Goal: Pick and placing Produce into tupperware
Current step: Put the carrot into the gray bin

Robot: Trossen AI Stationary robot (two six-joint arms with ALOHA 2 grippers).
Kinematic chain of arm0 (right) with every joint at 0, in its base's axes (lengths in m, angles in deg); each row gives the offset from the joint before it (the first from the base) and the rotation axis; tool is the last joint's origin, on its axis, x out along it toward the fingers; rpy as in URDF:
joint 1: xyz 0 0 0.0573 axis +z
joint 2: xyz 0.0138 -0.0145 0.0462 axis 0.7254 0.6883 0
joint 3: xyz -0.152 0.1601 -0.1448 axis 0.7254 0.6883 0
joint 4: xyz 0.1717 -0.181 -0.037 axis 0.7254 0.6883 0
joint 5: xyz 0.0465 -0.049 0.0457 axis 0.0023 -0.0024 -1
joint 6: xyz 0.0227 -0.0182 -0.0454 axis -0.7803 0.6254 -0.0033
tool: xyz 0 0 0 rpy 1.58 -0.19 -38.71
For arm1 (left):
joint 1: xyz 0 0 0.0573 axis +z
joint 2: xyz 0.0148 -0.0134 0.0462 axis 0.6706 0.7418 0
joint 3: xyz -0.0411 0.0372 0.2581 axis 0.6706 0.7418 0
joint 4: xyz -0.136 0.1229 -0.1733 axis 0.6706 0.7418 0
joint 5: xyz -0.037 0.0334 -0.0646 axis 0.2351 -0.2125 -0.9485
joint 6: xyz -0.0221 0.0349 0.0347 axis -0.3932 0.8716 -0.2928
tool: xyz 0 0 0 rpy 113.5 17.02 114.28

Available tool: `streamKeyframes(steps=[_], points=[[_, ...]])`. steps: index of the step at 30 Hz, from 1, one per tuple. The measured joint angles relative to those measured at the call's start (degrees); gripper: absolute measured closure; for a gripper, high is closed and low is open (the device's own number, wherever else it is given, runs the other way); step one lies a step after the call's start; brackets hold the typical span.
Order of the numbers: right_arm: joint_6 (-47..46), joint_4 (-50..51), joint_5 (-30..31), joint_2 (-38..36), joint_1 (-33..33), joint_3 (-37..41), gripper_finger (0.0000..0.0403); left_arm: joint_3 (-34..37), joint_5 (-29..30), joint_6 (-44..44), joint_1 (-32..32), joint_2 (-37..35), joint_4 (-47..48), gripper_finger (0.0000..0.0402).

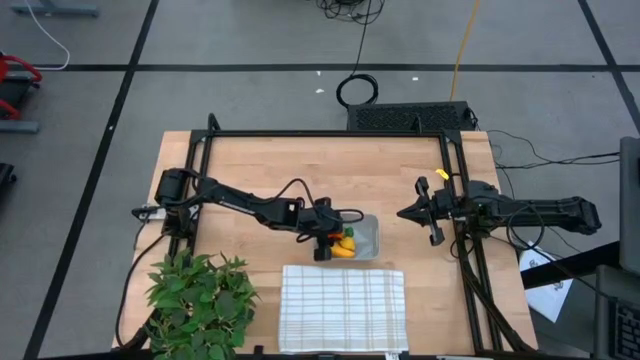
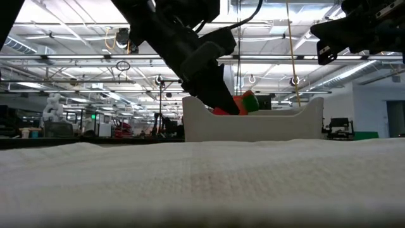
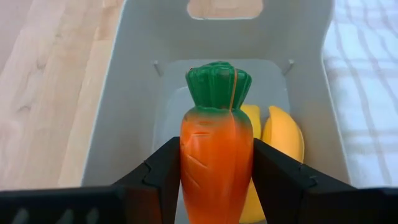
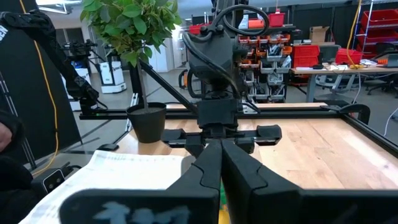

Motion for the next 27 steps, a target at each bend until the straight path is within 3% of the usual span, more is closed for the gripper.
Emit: streamKeyframes(steps=[8,27], points=[[0.01,0.0,0.0,0.0,0.0,0.0,0.0403,0.0,1.32,-4.69,0.07,-0.02,-0.38,0.0236],[0.02,-0.01,0.02,-0.02,0.0,0.0,0.0403,-0.19,2.74,-1.45,-0.36,-0.07,1.54,0.0236]])
